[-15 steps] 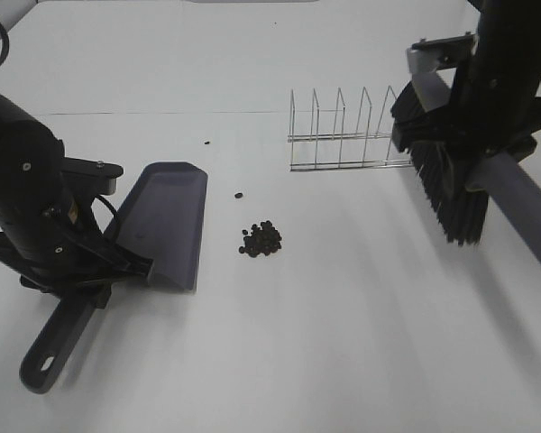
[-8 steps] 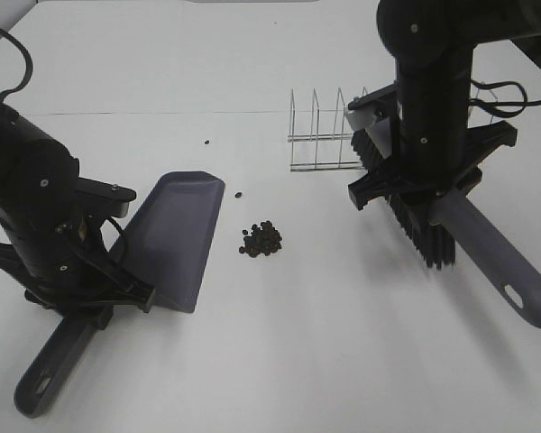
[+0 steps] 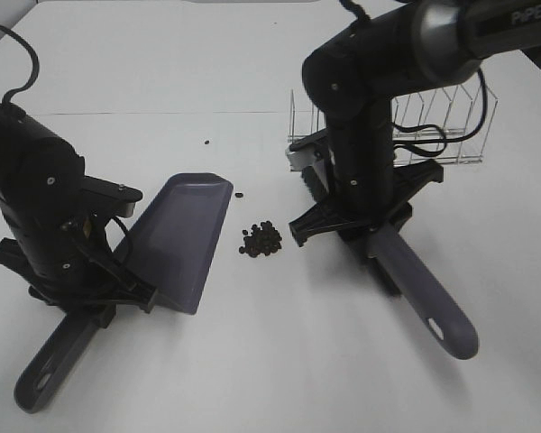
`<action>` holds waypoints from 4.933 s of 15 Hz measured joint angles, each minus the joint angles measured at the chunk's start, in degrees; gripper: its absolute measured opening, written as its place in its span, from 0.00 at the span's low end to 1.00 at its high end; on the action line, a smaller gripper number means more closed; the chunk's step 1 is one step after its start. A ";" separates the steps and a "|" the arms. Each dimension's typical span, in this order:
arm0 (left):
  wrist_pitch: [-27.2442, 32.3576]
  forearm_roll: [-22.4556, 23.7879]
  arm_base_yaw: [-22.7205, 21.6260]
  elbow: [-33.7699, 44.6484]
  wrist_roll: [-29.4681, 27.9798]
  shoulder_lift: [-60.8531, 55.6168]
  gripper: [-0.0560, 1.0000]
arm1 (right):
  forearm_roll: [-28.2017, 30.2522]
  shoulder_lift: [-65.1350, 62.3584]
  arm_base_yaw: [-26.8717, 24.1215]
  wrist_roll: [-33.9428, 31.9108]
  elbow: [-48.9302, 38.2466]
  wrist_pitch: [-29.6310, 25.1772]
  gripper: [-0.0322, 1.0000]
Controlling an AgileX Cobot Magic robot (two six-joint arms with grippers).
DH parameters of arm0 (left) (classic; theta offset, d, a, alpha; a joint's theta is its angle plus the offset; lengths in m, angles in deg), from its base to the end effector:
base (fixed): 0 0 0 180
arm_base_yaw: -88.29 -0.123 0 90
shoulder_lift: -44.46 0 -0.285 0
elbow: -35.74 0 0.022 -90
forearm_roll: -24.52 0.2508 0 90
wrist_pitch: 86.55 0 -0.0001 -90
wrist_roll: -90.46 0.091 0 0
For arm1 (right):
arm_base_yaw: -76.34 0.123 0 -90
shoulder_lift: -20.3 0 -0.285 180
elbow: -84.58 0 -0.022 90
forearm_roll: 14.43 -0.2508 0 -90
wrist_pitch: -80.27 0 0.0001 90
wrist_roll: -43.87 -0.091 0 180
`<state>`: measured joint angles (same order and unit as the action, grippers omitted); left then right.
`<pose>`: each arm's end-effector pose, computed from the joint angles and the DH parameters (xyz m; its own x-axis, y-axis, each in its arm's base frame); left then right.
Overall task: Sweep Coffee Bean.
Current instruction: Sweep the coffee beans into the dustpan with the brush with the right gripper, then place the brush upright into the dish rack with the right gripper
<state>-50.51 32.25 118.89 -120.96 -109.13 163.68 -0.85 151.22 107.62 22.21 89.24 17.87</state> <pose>0.2720 -0.1525 0.0954 -0.9537 0.2971 -0.0469 0.2935 0.9534 0.0702 0.3427 0.1860 0.1196 -0.9568 -0.2798 0.0798 -0.2908 0.9274 -0.2354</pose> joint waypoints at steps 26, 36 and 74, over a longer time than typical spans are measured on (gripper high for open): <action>-3.72 -1.66 0.00 -0.29 3.44 0.17 0.35 | -16.73 10.94 9.85 0.06 35.70 -8.08 0.30; -3.84 -2.86 0.00 -0.29 3.44 0.17 0.35 | -7.45 5.10 0.00 4.24 26.30 -8.19 0.30; -3.84 -4.13 -0.23 -0.29 -0.29 0.17 0.35 | -18.96 12.55 3.50 13.12 36.55 -7.62 0.30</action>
<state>-54.35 28.13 118.66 -121.25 -109.42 163.85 -19.82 163.76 111.11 35.33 125.79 10.25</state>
